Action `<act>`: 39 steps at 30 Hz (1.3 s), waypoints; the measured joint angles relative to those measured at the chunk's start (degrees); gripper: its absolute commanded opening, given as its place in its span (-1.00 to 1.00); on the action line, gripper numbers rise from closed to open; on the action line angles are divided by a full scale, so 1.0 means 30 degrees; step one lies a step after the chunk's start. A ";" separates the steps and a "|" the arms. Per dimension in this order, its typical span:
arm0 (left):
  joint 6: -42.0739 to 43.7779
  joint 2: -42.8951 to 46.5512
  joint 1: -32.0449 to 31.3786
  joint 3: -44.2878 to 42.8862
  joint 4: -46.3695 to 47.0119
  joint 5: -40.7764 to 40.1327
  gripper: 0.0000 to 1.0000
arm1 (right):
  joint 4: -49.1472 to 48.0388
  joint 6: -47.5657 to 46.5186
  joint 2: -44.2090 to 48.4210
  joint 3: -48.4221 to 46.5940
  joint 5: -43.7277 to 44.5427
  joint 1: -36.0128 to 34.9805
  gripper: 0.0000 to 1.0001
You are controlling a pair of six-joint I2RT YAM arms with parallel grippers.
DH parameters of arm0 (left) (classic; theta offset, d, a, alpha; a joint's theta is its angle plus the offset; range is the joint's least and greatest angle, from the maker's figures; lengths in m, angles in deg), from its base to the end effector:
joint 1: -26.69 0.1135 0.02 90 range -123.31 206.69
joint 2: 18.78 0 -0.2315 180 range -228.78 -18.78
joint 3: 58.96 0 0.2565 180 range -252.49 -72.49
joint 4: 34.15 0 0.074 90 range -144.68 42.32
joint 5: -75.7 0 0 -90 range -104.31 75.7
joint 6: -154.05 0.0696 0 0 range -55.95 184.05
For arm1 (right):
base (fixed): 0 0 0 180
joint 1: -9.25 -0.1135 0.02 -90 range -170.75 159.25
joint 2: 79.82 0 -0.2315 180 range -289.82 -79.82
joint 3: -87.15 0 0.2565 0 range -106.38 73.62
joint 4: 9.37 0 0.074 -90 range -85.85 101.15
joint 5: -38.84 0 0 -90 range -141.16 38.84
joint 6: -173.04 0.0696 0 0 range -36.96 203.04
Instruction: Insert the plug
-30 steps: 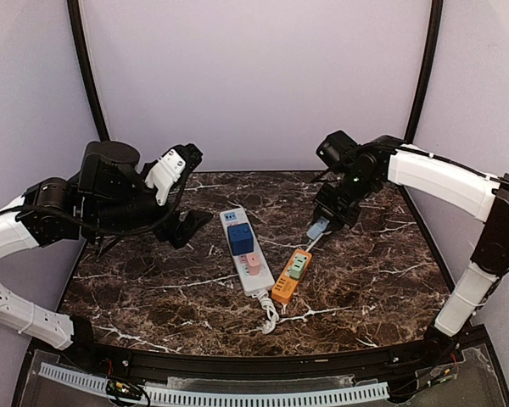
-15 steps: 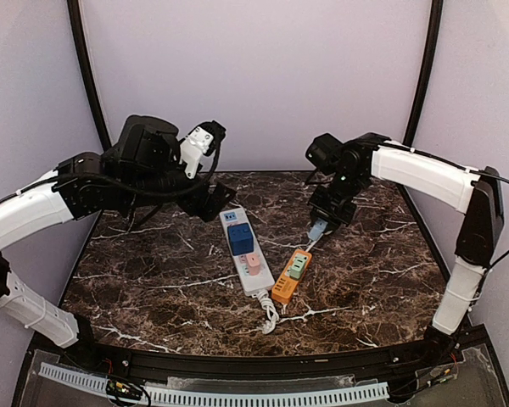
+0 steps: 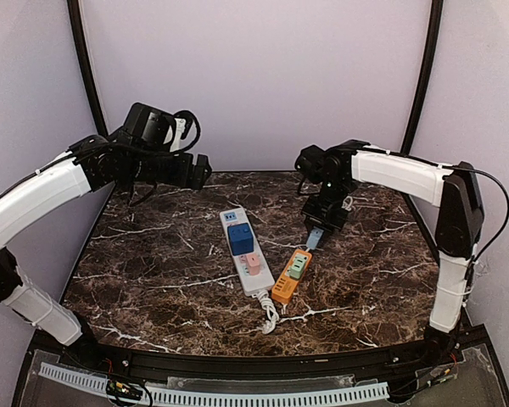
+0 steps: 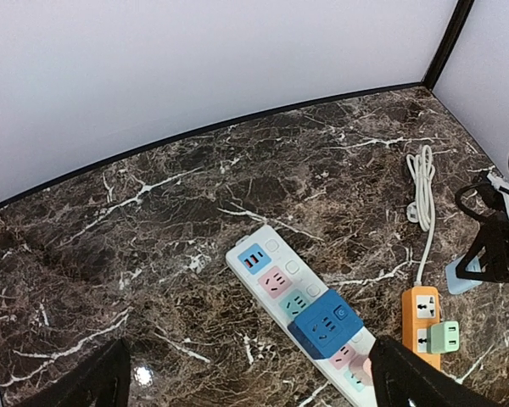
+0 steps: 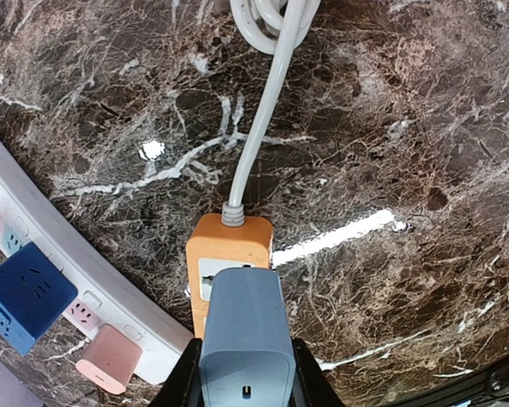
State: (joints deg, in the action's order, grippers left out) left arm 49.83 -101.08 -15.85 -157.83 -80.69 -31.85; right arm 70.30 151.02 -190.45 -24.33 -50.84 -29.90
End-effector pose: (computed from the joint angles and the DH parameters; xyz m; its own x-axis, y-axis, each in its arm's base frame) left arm 0.2768 -0.2255 0.3459 -0.4679 0.1114 -0.8767 0.3479 0.9352 -0.0668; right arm 0.2995 0.2433 0.1931 -0.8697 0.4873 -0.0778 0.4689 0.8652 0.1777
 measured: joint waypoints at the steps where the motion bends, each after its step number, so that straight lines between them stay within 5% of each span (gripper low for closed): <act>1: -0.0204 0.0000 0.0087 0.0000 -0.0058 0.0138 0.97 | 0.0066 0.0007 -0.0109 -0.0036 -0.0007 0.0000 -1.00; 39: -0.0758 0.0911 0.0612 0.0459 -0.2572 0.1472 0.98 | -0.0044 0.2157 -0.1428 0.0131 0.1727 -0.2208 -1.00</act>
State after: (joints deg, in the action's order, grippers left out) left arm 47.56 -98.35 -14.02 -156.45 -88.41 -27.43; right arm 70.17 157.49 -194.73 -23.94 -45.66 -36.53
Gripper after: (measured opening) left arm 0.987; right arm 0.256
